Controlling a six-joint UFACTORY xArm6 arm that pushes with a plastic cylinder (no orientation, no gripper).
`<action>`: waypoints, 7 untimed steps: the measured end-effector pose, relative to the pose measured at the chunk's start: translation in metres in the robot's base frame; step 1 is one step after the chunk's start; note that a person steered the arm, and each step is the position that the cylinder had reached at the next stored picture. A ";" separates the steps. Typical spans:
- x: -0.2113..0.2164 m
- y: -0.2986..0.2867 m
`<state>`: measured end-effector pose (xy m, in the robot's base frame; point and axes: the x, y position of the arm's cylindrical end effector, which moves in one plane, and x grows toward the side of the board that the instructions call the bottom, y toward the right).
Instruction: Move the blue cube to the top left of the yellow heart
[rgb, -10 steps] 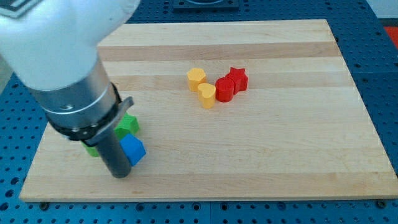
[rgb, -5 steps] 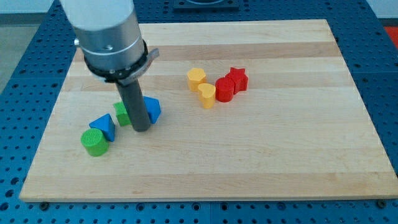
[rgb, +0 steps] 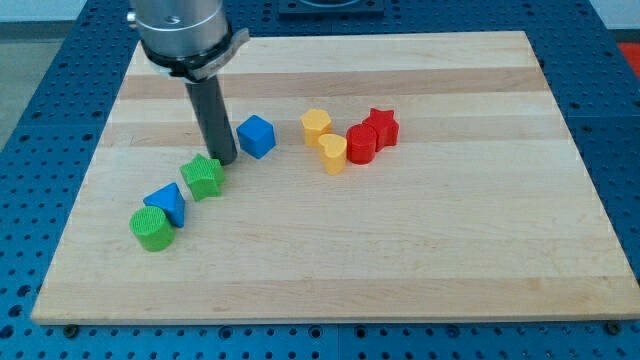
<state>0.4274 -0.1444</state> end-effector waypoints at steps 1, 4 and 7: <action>0.000 -0.029; -0.029 -0.007; -0.029 0.077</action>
